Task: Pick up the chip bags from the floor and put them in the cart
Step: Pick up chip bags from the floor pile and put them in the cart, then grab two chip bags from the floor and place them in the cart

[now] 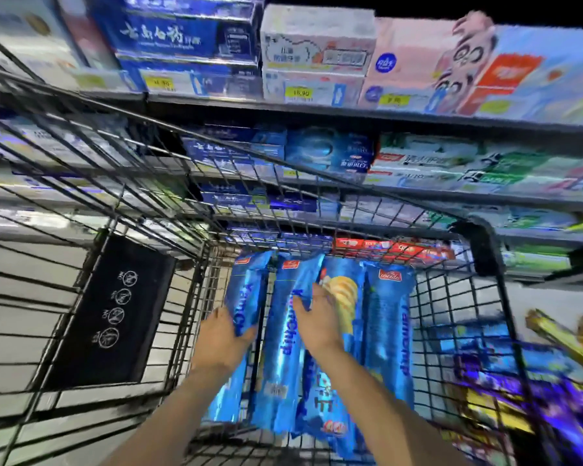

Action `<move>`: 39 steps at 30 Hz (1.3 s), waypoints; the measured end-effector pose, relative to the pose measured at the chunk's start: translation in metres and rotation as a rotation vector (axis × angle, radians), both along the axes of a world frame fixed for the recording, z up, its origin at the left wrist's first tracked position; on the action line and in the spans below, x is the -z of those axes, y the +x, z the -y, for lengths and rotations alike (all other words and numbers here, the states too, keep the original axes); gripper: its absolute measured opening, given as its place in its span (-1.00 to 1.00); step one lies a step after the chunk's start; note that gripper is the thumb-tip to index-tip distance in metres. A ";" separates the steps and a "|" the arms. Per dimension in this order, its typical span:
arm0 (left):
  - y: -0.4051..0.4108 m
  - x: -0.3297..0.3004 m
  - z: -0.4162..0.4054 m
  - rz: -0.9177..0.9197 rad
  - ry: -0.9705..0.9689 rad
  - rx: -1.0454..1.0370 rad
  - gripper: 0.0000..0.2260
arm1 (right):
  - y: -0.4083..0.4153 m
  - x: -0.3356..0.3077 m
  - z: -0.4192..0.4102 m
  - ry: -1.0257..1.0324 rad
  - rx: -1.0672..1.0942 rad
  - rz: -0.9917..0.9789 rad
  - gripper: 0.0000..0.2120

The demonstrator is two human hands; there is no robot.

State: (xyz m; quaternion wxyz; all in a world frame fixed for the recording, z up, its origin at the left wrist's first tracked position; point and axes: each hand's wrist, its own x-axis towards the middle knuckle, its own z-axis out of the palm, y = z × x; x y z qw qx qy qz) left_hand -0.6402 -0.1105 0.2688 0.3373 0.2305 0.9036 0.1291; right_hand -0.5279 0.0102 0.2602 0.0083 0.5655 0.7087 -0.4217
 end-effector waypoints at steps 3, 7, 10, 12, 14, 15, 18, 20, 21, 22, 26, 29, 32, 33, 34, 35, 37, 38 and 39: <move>0.010 -0.060 -0.035 -0.209 0.020 0.310 -0.42 | 0.029 -0.043 -0.021 0.175 -0.235 0.019 -0.48; 0.051 -0.131 -0.092 -0.396 0.165 0.661 -0.42 | 0.088 -0.106 -0.051 0.444 -0.332 0.110 -0.34; 0.103 -0.172 -0.140 -0.507 0.259 0.859 -0.41 | 0.153 -0.149 -0.079 0.524 -0.282 0.192 -0.41; 0.146 -0.195 -0.172 -0.539 0.325 0.951 -0.42 | 0.204 -0.179 -0.094 0.501 -0.236 0.224 -0.33; 0.200 -0.214 -0.202 -0.558 0.379 1.062 -0.43 | 0.268 -0.197 -0.104 0.501 -0.137 0.310 -0.31; 0.230 -0.220 -0.214 -0.554 0.399 1.108 -0.44 | 0.303 -0.199 -0.106 0.540 -0.068 0.342 -0.34; 0.326 -0.220 -0.237 -0.518 0.453 1.252 -0.47 | 0.411 -0.187 -0.092 0.491 0.175 0.381 -0.41; 0.389 -0.202 -0.241 -0.452 0.474 1.310 -0.46 | 0.480 -0.165 -0.068 0.462 0.334 0.451 -0.43; 0.419 -0.189 -0.239 -0.414 0.443 1.350 -0.44 | 0.510 -0.152 -0.052 0.386 0.398 0.492 -0.42; 0.447 -0.174 -0.235 -0.384 0.401 1.393 -0.42 | 0.537 -0.136 -0.036 0.306 0.448 0.526 -0.39; 0.534 -0.090 -0.212 -0.265 0.275 1.512 -0.39 | 0.616 -0.064 0.031 0.143 0.628 0.566 -0.35; 0.575 -0.016 -0.186 -0.231 0.160 1.558 -0.41 | 0.651 -0.002 0.073 0.001 0.748 0.571 -0.33; 0.597 0.056 -0.163 -0.205 0.019 1.593 -0.40 | 0.670 0.056 0.099 -0.154 0.915 0.513 -0.32; 0.600 0.080 -0.157 -0.196 -0.015 1.607 -0.36 | 0.675 0.076 0.103 -0.203 0.970 0.468 -0.32; 0.603 0.103 -0.153 -0.192 -0.037 1.622 -0.32 | 0.680 0.098 0.106 -0.242 1.024 0.414 -0.32; 0.605 0.126 -0.151 -0.190 -0.059 1.637 -0.30 | 0.684 0.120 0.106 -0.270 1.078 0.348 -0.32; 0.610 0.167 -0.150 -0.192 -0.092 1.654 -0.28 | 0.692 0.161 0.104 -0.304 1.162 0.231 -0.30; 0.614 0.189 -0.151 -0.196 -0.100 1.664 -0.28 | 0.697 0.183 0.099 -0.312 1.186 0.192 -0.26; 0.618 0.212 -0.154 -0.201 -0.108 1.672 -0.27 | 0.703 0.205 0.093 -0.312 1.207 0.161 -0.23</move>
